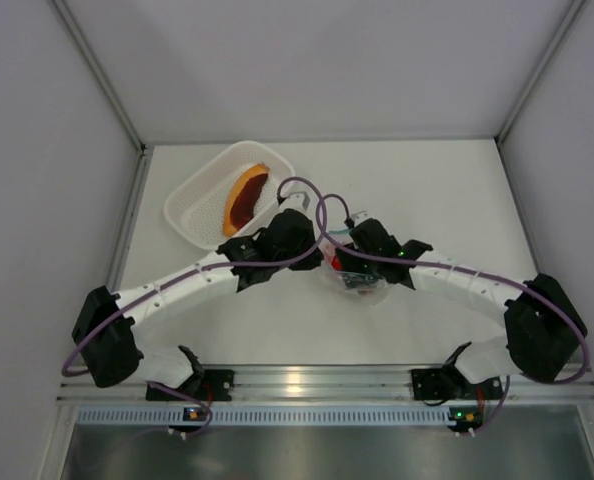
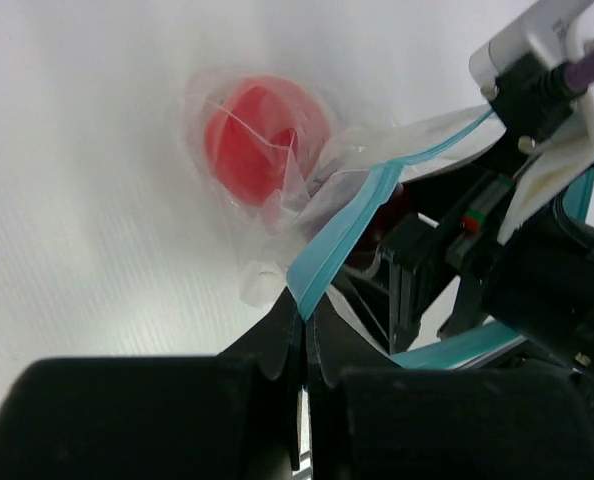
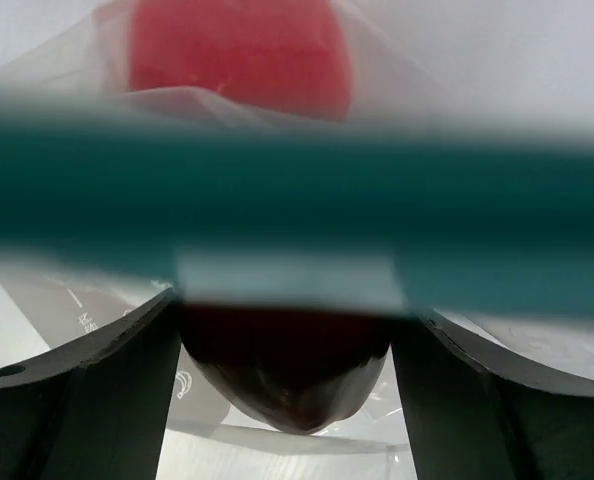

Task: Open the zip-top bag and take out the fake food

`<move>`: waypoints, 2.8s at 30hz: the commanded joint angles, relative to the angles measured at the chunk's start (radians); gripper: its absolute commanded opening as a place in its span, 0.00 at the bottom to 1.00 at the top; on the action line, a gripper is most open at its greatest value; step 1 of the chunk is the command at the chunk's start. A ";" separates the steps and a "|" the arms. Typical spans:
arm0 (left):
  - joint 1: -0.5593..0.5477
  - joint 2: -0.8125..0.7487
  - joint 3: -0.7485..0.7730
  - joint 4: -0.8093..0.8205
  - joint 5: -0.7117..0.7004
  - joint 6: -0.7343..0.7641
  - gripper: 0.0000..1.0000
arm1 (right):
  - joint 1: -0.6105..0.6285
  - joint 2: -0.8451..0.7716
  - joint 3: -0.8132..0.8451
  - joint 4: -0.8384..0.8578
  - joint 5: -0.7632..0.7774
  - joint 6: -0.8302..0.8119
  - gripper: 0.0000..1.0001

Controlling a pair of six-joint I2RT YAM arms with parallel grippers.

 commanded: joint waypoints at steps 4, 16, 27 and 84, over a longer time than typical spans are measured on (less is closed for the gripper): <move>0.013 -0.063 0.055 -0.035 -0.032 0.060 0.00 | 0.130 -0.090 0.101 -0.059 0.036 0.018 0.43; 0.018 -0.122 0.084 -0.085 0.034 0.151 0.00 | 0.184 -0.236 0.141 -0.003 0.091 0.020 0.39; 0.018 -0.140 0.050 -0.115 0.034 0.166 0.00 | 0.182 -0.368 0.044 0.204 0.025 0.066 0.34; 0.091 -0.714 -0.131 -0.457 -0.099 0.053 0.00 | 0.020 0.910 1.332 0.229 -0.099 -0.015 0.46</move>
